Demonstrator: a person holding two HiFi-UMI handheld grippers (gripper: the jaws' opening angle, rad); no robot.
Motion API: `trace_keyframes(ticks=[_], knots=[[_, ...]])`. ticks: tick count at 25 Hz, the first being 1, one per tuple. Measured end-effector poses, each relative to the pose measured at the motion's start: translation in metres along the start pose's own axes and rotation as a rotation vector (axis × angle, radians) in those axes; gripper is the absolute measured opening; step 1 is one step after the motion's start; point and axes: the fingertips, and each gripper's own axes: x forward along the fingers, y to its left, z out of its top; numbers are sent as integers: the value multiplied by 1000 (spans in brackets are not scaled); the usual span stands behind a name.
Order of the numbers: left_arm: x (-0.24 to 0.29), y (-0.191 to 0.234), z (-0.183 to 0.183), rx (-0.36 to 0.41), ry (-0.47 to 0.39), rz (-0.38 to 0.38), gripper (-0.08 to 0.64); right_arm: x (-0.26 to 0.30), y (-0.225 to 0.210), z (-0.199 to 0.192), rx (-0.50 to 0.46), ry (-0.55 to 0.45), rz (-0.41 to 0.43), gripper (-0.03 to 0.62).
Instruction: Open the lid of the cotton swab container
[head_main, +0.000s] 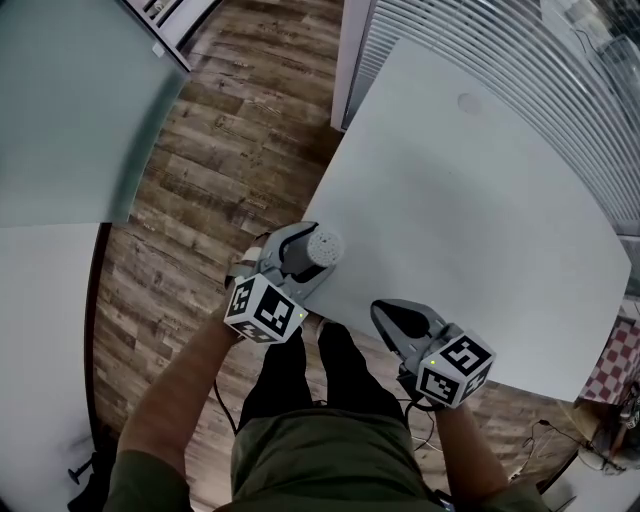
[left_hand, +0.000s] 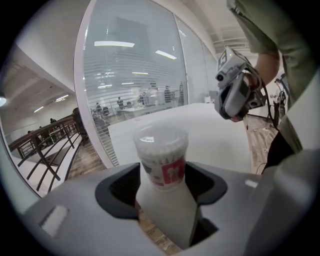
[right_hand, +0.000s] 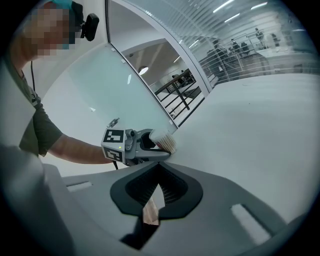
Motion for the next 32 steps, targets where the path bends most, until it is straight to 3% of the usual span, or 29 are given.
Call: trace_keyframes(ticks=[23, 32], knots=[[4, -3, -3, -20, -4, -26, 265, 0, 5, -5, 14, 4, -31, 9], [-19, 2, 12, -32, -32, -20, 262, 5, 13, 18, -13, -23, -39, 9]])
